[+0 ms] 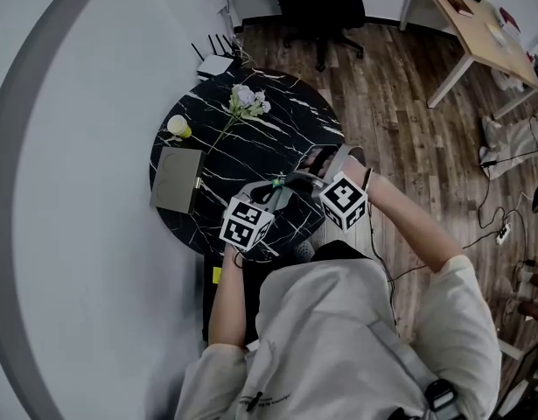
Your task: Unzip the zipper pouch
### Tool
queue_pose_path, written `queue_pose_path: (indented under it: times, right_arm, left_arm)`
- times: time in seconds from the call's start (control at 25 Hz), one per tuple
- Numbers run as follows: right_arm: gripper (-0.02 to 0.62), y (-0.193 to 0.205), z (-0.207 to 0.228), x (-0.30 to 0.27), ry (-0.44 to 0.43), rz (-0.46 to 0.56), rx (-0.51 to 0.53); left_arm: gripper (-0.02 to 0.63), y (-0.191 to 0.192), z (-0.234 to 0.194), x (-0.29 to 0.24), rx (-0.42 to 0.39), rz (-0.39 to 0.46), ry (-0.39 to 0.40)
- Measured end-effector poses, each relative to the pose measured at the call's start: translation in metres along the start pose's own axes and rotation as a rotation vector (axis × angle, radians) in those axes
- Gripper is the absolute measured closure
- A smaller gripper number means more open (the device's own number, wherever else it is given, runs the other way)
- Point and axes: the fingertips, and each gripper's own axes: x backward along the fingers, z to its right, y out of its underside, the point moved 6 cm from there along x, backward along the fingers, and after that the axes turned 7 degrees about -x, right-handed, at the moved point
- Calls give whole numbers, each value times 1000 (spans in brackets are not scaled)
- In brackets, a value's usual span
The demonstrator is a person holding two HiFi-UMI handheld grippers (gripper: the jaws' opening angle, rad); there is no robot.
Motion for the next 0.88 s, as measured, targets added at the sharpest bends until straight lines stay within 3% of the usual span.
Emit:
queue_pose_path:
  times: [0.2, 0.88]
  right_arm:
    - [586, 1, -1, 2, -1, -10, 26]
    - [584, 16, 0, 1, -1, -23, -13]
  left_arm:
    - [581, -1, -6, 5, 38, 22, -8]
    - [581, -14, -21, 18, 42, 74, -75]
